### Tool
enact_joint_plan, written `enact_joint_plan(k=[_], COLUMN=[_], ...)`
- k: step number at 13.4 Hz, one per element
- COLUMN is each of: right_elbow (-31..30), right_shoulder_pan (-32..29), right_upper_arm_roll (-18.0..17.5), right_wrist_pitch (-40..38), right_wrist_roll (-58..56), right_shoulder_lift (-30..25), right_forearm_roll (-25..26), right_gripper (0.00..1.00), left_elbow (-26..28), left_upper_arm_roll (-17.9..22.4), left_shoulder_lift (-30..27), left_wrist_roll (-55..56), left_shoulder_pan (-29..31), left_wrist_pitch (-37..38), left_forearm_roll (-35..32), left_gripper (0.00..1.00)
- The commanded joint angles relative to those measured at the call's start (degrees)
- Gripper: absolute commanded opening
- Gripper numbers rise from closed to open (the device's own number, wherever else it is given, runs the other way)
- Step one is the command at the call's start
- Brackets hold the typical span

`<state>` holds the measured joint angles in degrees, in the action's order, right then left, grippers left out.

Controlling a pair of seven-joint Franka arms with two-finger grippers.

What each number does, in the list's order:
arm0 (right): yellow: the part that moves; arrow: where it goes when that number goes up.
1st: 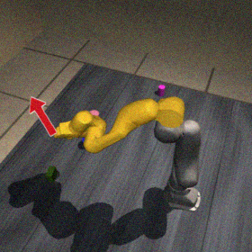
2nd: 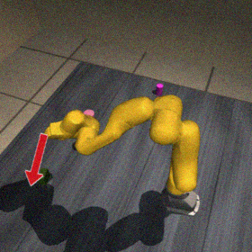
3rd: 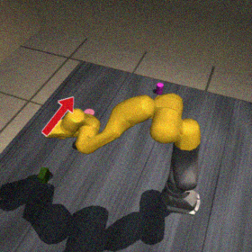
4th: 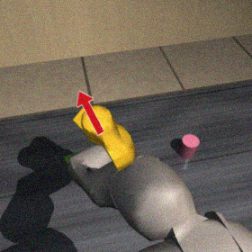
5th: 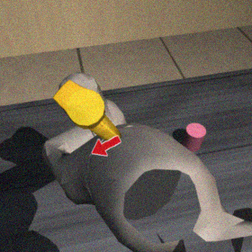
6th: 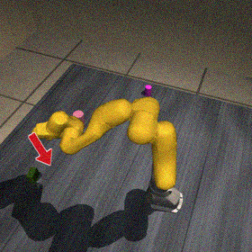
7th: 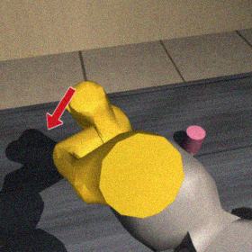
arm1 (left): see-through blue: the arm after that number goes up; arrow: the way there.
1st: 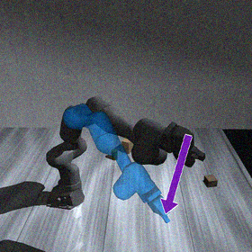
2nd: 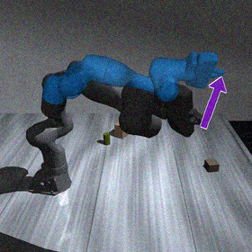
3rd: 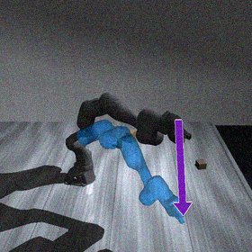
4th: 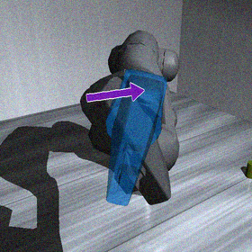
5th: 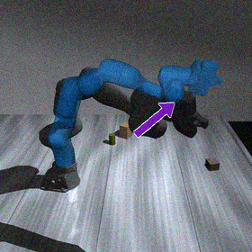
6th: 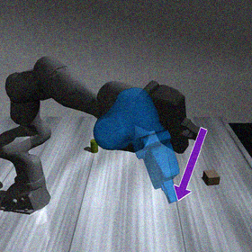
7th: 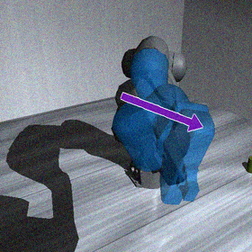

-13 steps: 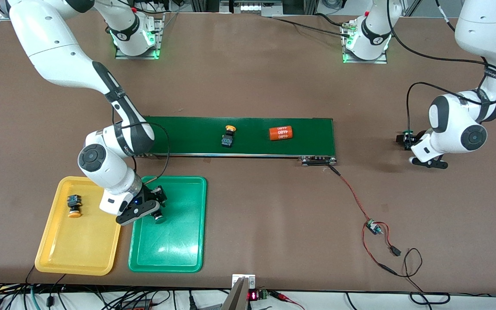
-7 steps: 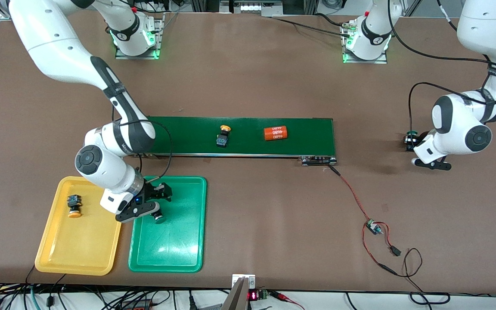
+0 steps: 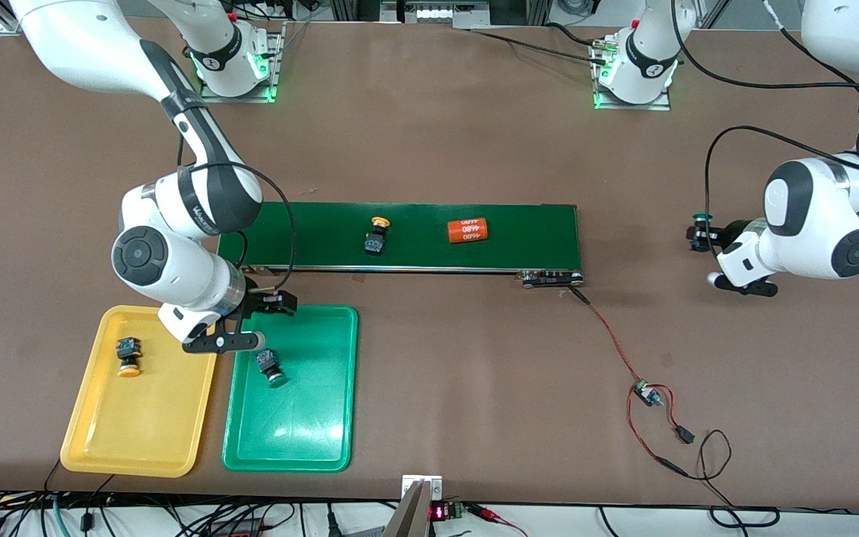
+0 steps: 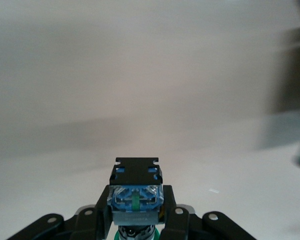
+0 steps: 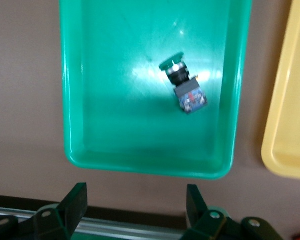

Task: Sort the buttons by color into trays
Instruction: 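Release the green button into the green tray while the left grasps another button, then place the held black button on the belt with the left gripper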

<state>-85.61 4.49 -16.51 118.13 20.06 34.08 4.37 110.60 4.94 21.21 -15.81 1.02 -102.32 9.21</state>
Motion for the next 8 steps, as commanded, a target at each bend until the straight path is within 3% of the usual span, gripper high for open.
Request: enact_joint_plan(k=[1,4,8], right_elbow=[-3.8,-6.0,-13.0], right_shoulder_pan=[1.0,0.3,0.7], right_upper_arm_roll=[0.1,0.3,0.2], right_wrist_pitch=[-2.8,-4.7,-3.8], right_wrist_roll=[6.4,9.0,9.6], right_shoulder_lift=[-4.3,-7.3,-12.4], right_forearm_roll=[-1.3,-6.8,-6.3], right_gripper=[0.89,0.89,0.89], left_elbow=[-0.8,-0.6,-0.7], left_upper_arm_roll=[-2.7,-10.6,-16.5], left_shoulder_lift=[-0.8,-0.8,0.0], left_wrist_roll=[5.1,15.0,17.7], left_shoulder_pan=[-0.1,-0.1,-2.1], left_wrist_pitch=[5.4,4.8,-1.4], left_forearm_roll=[5.9,6.2,7.9], left_gripper=[0.13,0.15,0.15])
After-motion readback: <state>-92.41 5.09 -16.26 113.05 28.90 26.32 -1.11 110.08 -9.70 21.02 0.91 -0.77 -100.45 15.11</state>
